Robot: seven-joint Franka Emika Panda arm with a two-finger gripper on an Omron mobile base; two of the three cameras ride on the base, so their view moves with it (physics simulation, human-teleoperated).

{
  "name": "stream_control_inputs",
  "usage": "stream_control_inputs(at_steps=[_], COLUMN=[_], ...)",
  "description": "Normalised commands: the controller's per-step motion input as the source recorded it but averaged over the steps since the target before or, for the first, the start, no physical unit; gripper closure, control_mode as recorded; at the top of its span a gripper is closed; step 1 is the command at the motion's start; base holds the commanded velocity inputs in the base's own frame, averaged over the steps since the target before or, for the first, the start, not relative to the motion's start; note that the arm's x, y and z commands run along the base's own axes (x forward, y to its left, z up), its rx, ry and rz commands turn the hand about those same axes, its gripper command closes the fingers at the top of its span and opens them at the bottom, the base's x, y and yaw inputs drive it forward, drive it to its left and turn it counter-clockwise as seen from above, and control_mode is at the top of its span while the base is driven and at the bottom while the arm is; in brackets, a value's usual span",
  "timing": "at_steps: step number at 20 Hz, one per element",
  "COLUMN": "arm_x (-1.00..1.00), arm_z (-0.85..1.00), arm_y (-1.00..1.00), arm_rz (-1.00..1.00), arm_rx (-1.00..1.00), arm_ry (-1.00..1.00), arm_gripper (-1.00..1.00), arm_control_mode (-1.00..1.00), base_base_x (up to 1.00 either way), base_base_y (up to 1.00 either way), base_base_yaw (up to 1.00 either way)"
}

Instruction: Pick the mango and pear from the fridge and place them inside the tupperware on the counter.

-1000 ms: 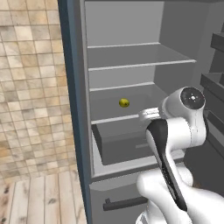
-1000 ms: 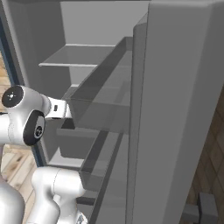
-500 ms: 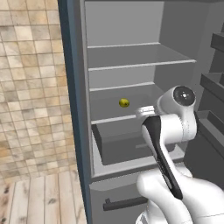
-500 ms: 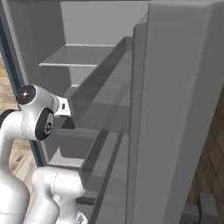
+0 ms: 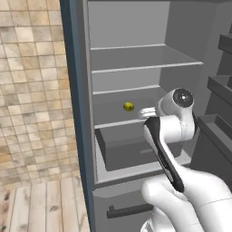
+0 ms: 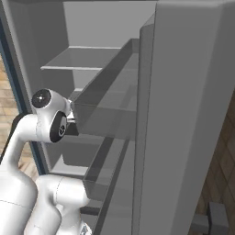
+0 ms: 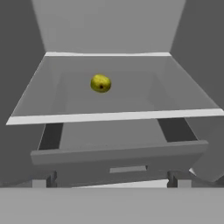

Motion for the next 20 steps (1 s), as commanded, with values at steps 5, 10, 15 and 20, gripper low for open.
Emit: stream_control_inputs(at_steps=[5,10,15,20], arm_x=[0.43,0.45,0.52,0.54], arm_z=[-0.16,-0.22,-0.21,-0.2], arm_y=[0.0,0.0,0.0,0.0], arm_rz=[0.01,0.02,0.02,0.01], arm_rx=[0.04,0.03,0.02,0.0], arm_ry=[0.06,0.07,0.02,0.0], arm_gripper=[-1.0,-1.0,-1.0,-1.0], arm_control_mode=[-1.0,-1.0,-1.0,-1.0], base_base_x=[0.0,0.0,0.0,0.0], base_base_y=[0.0,0.0,0.0,0.0], base_base_yaw=[0.0,0.0,0.0,0.0])
